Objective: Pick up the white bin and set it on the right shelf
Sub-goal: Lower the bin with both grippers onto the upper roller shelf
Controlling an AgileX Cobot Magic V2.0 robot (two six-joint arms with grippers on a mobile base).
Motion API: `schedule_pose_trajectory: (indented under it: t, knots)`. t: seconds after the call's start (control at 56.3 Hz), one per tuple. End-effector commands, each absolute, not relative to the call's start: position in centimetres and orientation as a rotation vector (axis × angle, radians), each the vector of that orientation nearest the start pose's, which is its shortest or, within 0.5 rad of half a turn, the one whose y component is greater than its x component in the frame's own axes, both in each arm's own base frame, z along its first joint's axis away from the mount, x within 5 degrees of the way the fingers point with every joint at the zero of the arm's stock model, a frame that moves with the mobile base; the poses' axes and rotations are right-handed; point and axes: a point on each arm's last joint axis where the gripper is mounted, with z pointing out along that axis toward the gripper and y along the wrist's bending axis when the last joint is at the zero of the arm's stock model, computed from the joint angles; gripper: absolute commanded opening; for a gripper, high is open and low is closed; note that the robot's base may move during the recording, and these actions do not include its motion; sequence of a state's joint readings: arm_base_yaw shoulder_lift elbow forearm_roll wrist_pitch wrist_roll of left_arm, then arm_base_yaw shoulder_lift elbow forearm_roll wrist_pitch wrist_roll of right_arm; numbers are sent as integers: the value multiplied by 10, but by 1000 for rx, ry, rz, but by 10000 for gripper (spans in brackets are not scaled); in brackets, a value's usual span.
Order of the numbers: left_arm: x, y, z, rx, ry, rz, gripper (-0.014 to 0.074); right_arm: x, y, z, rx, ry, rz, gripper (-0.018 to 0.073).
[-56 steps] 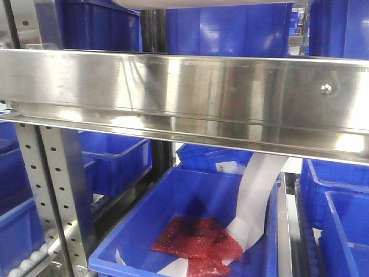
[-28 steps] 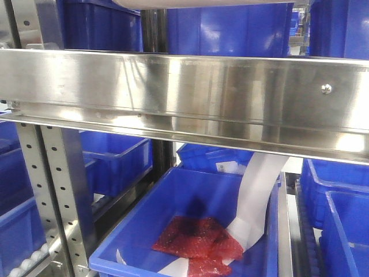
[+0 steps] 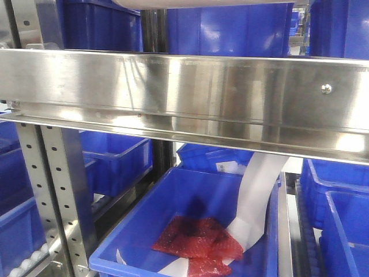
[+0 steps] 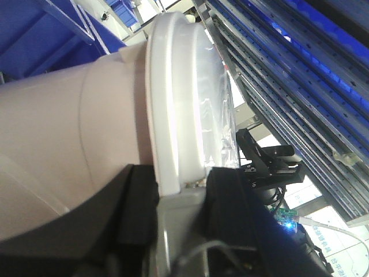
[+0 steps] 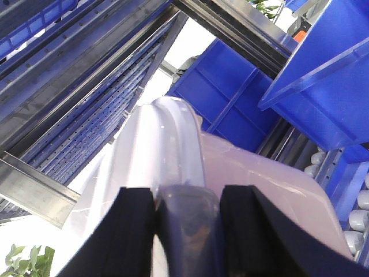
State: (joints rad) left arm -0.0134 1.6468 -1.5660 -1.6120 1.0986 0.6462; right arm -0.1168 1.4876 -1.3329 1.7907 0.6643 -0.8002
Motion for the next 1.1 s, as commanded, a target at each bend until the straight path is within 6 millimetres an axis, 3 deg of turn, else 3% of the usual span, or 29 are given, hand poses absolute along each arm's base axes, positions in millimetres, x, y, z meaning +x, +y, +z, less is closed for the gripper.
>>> schedule_pose_trajectory:
  t: [0.0,0.284,0.409,0.658,0.853,0.942,1.084]
  knots:
    - [310,-104,465,445,1624,-1769,-126,318,34,454,196,1490,1347,60]
    - [317,-102,463,370,1639,-1703,-126,325,35,446,199,1512,1361,60]
    - [325,-102,452,361,1723,-1594,-126,338,36,431,195,1557,1390,60]
    - [349,-102,427,300,1782,-1612,-126,365,38,393,212,1648,1464,60]
    - [355,-107,416,310,1817,-1609,-69,374,38,381,230,1674,1479,69]
    - [355,-109,414,329,1837,-1589,40,375,37,380,219,1672,1458,180]
    - [356,-110,414,321,1837,-1580,293,376,36,379,194,1674,1400,510]
